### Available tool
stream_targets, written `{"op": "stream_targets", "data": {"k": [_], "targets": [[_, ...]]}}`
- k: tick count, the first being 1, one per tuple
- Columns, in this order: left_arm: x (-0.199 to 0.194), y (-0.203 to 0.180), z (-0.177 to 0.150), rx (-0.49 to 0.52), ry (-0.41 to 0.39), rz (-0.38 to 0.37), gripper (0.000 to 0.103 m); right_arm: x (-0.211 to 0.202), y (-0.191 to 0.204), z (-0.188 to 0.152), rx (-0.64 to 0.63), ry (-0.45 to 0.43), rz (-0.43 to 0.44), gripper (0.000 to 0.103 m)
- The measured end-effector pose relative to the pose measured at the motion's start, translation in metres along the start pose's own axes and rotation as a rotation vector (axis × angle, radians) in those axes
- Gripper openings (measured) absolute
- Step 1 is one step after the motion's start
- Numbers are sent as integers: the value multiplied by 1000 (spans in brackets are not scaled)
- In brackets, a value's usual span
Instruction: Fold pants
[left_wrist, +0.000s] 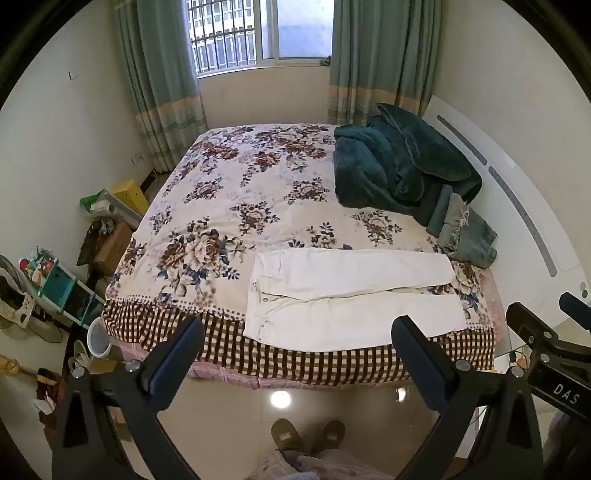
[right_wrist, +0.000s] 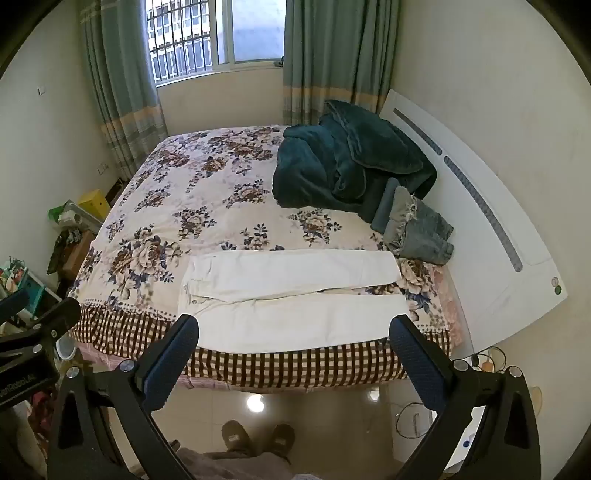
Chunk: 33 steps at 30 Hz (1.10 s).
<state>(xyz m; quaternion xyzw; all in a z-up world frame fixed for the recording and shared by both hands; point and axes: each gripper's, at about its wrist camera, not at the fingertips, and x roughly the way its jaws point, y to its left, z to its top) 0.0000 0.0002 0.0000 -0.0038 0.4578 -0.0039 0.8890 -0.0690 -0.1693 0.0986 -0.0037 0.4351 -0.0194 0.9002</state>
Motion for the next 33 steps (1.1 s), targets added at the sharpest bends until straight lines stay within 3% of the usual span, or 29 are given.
{"op": "stream_targets", "data": {"k": [22,33], "targets": [[-1,0,0,2,-7,6,103,-2,3,-4,-6,7,-11,103],[-1,0,0,1,-11,6,103,-32,10,-10,-9,5,-1,103]]}}
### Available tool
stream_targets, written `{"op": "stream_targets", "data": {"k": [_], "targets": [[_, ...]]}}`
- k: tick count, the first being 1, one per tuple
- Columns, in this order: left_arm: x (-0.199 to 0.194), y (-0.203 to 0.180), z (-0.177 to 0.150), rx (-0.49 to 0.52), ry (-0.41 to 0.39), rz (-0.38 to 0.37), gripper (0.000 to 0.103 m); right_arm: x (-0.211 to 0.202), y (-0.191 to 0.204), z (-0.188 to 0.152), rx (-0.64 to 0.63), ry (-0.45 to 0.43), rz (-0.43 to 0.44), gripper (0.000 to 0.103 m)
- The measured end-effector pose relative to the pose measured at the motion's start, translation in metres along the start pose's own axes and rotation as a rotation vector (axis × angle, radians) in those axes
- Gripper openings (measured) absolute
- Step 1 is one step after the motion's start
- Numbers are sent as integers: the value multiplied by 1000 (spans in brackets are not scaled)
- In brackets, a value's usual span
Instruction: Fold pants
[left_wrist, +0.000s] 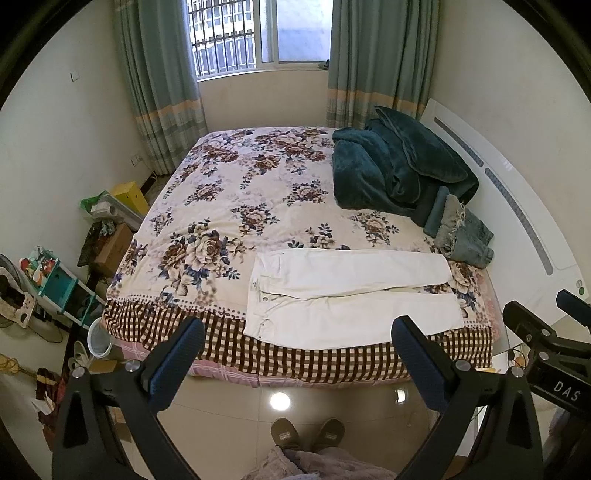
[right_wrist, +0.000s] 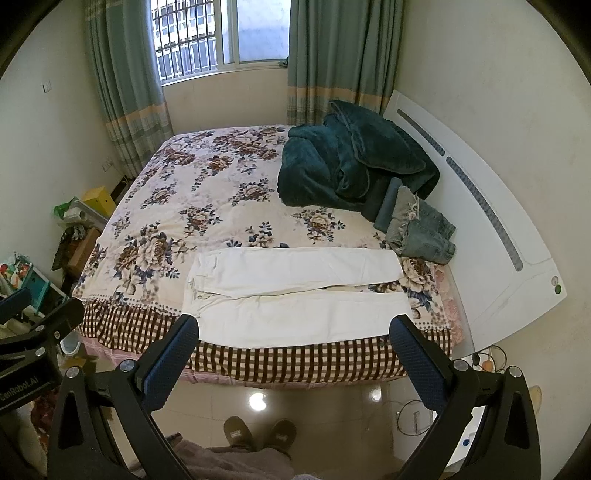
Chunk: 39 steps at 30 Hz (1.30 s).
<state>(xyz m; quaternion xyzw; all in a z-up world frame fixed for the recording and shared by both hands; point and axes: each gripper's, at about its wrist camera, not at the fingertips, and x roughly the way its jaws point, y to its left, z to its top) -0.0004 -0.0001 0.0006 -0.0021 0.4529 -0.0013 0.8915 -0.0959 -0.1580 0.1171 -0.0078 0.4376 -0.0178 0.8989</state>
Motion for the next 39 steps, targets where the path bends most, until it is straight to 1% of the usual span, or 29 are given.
{"op": "stream_targets", "data": {"k": [16,22,24,28,34,39], "targets": [[-10,-3,14,-1,-5,3,103,0,5,-3,1,-3,2,103],[-10,-3,13,-1,-8,5,103,-4,11,-5,3,-4,3,103],[-18,-5,15,-1,-9,4,103,-5,11,-5,4,-6,3,103],[-17,-4,12,1,-13,3,103,-6,12,-5,5,-5,4,103],[-22,-6,18,3,-12,-1,103,-9,14,-6,5,-5,3,103],[-20,-5,15,-1,-16,1,103,-11,14,-4,12,0,12,103]]}}
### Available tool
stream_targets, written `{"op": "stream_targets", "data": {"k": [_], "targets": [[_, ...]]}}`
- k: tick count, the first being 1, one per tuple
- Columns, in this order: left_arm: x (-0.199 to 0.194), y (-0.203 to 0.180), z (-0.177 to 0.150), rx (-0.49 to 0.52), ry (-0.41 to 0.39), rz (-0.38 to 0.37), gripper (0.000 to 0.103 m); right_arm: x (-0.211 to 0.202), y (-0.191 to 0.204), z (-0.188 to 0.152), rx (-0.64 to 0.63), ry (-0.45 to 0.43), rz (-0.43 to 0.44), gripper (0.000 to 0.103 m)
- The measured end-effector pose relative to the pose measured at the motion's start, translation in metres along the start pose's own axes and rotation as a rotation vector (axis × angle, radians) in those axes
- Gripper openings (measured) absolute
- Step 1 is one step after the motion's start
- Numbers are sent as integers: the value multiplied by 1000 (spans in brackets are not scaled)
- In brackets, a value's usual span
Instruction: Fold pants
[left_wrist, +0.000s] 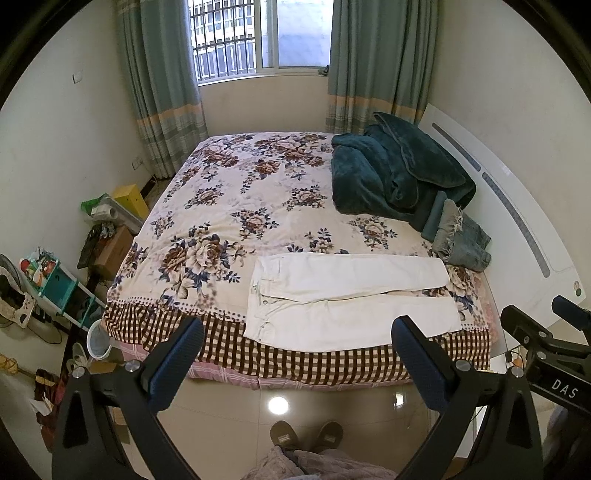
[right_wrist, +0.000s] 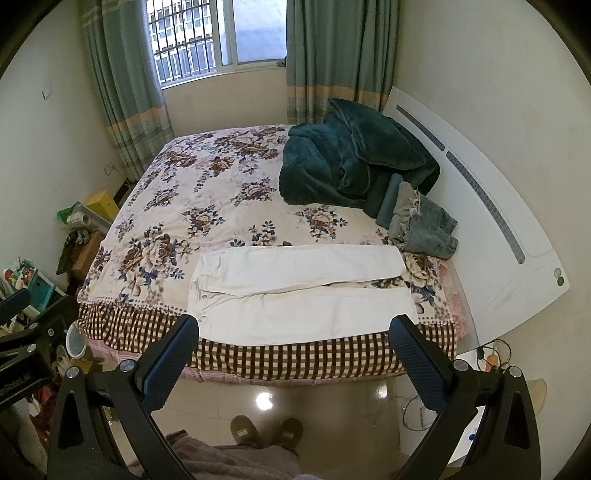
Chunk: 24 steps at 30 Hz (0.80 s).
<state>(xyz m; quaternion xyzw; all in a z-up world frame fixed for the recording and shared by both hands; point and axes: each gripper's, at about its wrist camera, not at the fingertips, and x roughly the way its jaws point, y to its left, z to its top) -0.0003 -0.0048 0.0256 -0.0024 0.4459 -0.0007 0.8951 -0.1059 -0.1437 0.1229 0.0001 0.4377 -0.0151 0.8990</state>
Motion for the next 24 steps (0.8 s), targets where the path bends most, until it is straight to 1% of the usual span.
{"op": "stream_targets", "data": {"k": [7,8,13,16,20,24], "targets": [[-2,-2,2,2,-2,-2,103,-4,0,-2,12,6,9,103],[0,0,0,-2,-3,-1,103,2,-4,-3,13,6,8,103],[-1,-4,1,-3,-3,-1,103,4,1,-6,11,14,9,103],[-1,-4,0,-4,-3,-3,103,6,-3,-7,14,13,9,103],[-2,-14,7,-1,10,-11,103,9,-1,-12,18,21,5,103],[8,-19,12,3,30,-22,103,23,6,-17,35,35,-11,103]]}}
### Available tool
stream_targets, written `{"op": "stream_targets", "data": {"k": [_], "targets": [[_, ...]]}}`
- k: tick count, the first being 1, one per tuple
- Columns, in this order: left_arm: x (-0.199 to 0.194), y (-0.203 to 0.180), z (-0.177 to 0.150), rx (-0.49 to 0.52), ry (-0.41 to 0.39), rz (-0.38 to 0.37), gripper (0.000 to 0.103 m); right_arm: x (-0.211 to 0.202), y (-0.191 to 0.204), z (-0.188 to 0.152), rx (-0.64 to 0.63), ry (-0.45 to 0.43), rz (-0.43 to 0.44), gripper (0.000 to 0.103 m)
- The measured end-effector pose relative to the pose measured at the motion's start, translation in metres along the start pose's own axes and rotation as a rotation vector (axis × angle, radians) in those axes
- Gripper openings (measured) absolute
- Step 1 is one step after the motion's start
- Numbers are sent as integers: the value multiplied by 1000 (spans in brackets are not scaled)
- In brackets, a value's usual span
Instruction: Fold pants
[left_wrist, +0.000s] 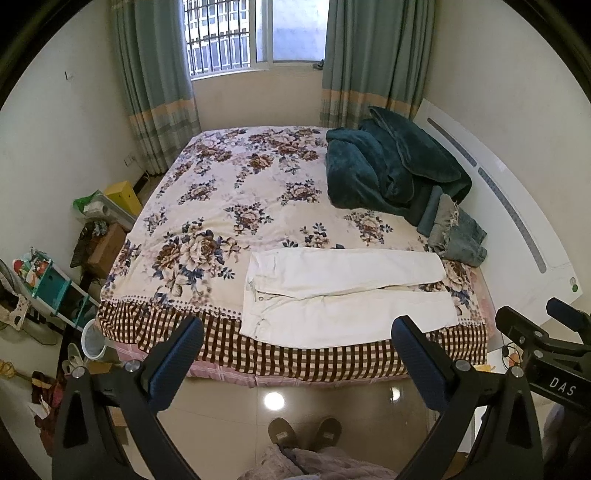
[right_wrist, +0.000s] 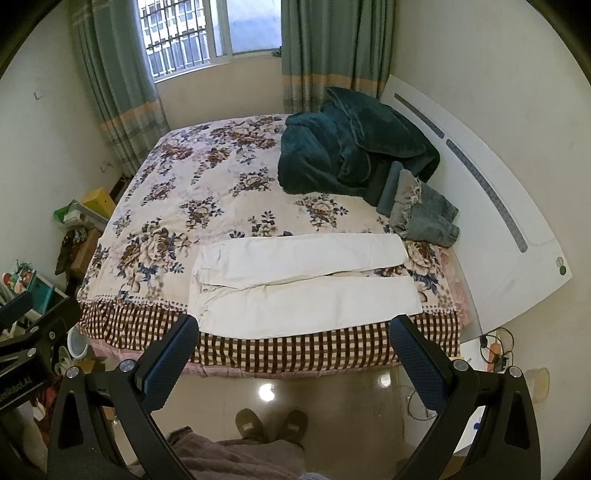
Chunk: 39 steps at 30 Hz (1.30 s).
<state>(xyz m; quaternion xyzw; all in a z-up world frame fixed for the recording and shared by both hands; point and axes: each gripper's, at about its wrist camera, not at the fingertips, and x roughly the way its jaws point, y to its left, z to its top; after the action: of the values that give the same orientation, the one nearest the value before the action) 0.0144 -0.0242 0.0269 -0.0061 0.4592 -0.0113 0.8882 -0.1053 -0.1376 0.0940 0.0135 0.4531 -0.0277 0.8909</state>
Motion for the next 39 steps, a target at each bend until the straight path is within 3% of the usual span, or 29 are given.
{"op": "stream_targets", "data": {"k": [6,12,17,24,32,39], "targets": [[37,28,9,-11,-30,29,103,40,4,10,81,2,-77,103],[102,35,34,-1,-22,54,103,107,-13,47,188,10,-152,103],[177,30,56,9,65,76,103,190,-40,89,236,56,-164,103],[302,11,97,-56,196,150,103,366,-104,155,328,191,-152,103],[504,17,137,-341,458,233,103,626,-207,224,466,361,-171,103],[677,29,124,-528,645,307,103,826,-270,228,571,492,-216,103]]}}
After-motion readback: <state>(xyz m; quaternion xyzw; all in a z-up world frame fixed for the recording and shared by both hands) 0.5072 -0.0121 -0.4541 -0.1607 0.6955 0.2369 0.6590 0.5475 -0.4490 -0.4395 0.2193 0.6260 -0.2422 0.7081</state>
